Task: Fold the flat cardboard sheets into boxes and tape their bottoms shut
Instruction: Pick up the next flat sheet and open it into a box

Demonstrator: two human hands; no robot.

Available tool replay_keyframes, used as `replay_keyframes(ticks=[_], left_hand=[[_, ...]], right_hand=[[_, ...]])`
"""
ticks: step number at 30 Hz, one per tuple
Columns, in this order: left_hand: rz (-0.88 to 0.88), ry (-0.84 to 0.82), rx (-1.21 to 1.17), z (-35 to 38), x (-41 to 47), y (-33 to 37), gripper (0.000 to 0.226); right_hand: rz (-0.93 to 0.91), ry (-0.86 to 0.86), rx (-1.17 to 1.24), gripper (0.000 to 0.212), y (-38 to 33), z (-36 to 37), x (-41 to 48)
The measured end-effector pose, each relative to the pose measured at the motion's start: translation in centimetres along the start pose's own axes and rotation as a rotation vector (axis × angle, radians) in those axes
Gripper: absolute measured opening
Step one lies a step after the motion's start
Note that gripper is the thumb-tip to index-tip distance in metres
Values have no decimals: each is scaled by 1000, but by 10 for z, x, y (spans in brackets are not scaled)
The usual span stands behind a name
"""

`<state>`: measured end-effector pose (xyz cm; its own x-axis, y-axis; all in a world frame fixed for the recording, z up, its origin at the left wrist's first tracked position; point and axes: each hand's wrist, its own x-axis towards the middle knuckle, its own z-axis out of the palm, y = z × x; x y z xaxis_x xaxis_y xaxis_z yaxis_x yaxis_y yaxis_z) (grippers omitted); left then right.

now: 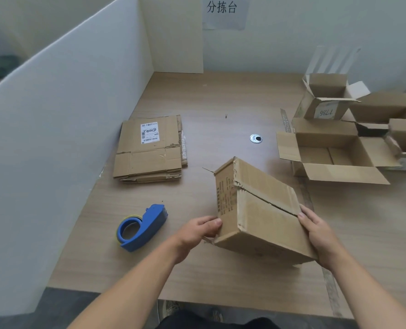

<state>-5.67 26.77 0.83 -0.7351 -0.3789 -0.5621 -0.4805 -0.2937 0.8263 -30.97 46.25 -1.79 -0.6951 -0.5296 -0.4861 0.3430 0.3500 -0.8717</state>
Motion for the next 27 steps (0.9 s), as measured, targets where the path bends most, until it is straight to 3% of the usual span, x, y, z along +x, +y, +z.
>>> replay_keyframes(ticks=[3, 7, 9, 14, 21, 27], left_hand=[[-6, -88, 151, -9, -4, 9, 37], [-38, -125, 206, -9, 1, 7, 110], [-43, -143, 111, -1, 8, -1, 126], [20, -39, -56, 19, 10, 1, 135], [-24, -213, 25, 27, 11, 9, 129], [30, -61, 1, 37, 6, 13, 137]], right_hand=[[20, -34, 26, 37, -2, -2, -2], [64, -67, 67, 36, 1, -8, -2], [83, -61, 88, 36, 5, -12, -2], [114, -33, 138, 35, 10, -18, -2], [140, -33, 159, 35, 13, -22, -2], [162, -28, 159, 33, 14, -22, -3]])
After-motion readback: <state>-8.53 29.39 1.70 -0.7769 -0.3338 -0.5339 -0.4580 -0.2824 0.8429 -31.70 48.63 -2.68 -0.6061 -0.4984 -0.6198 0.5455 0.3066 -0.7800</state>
